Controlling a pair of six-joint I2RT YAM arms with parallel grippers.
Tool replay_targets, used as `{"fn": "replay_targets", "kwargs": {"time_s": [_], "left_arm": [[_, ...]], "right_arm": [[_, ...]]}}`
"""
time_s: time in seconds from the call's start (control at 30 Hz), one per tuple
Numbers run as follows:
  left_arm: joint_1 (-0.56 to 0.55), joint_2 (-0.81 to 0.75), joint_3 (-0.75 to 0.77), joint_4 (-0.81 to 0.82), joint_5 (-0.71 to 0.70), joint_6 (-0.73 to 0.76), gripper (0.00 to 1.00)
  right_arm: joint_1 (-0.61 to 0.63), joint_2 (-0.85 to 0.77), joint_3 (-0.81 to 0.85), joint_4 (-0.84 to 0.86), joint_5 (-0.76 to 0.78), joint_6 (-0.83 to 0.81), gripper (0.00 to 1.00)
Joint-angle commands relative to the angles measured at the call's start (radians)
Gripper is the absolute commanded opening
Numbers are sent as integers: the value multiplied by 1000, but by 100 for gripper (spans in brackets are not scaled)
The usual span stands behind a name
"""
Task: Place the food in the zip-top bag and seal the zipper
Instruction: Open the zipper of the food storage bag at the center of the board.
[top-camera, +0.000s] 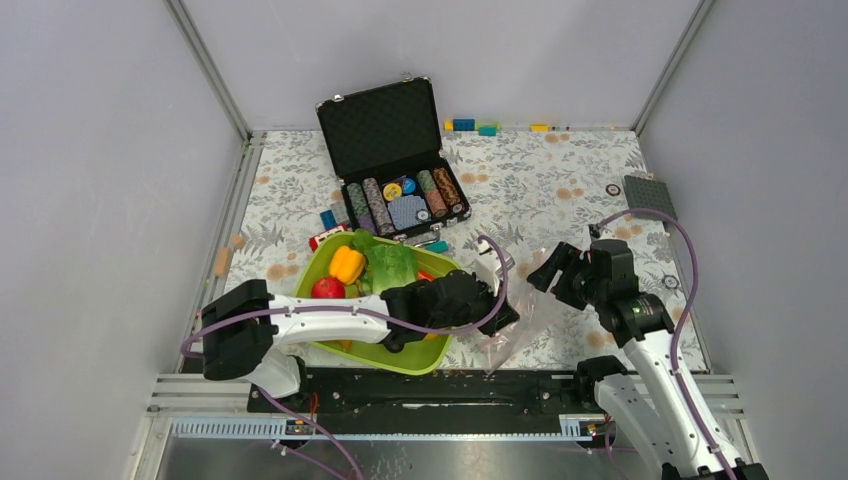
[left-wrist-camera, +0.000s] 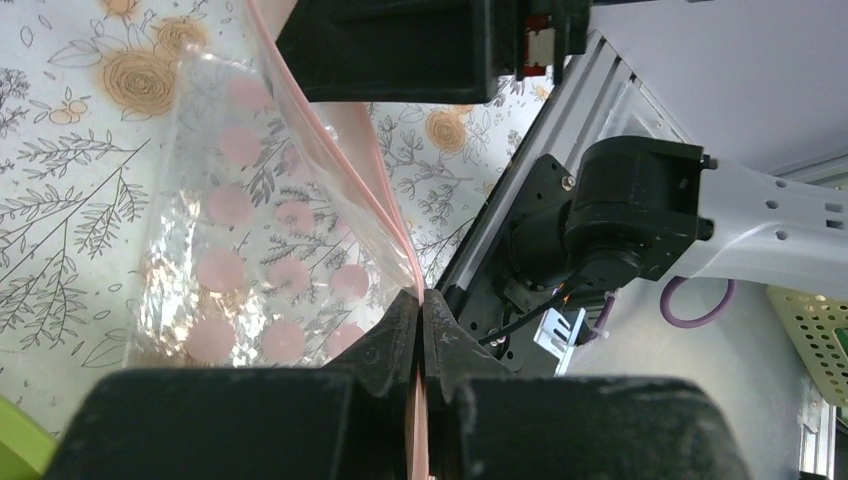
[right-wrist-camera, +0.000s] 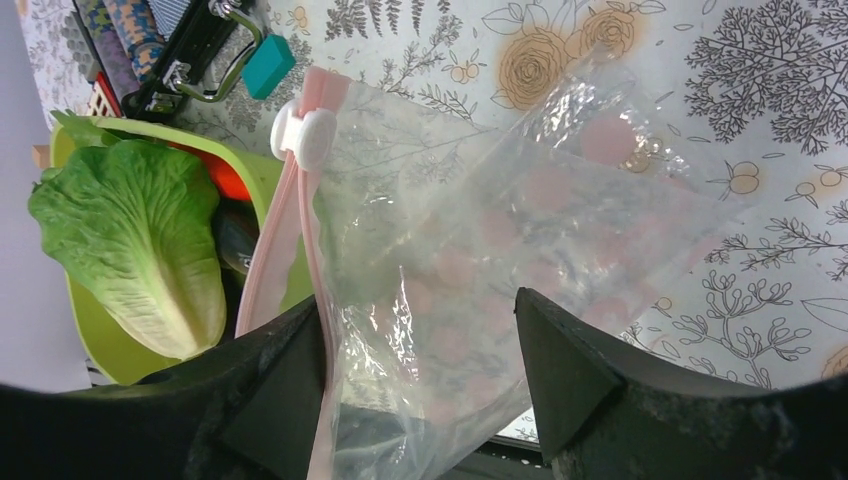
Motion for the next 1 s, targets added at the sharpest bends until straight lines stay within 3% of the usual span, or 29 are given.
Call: {"fn": "replay_targets", "kwargs": {"time_s": [0.0,0.33,0.43,0.47,0.57,0.63,0.7,0.83,0.97], "left_arm": [[-27,7,83,-1,-72,19,0],[-41,16,92,7,-102,20,0],[-42,25,101,11,-100,9,0],[-42,25,104,11,-97,5,10],[-43,6,102,2,-102,-11,63],[-42,-16,95,-1,-111,-22,94],[-42,-44,82,14,-112,-23,99],[-42,-82,72,24,-146,-35,99],[-42,-77,138,-65,-245,-21,99]], "right_arm": [[7,14,78,15,3,11,72],[26,-25,37,-83,36,26,54],[33,-27,35,-84,21,3,33],[35,-29,39,-84,13,-9,24],[37,-49,55,-75,-18,-48,3],[38,-72,68,-69,-49,-56,0],[41,-101,80,-56,-92,-61,0],[49,-136,127,-83,-93,-73,0],[57,-123,210,-121,-108,-114,0]]}}
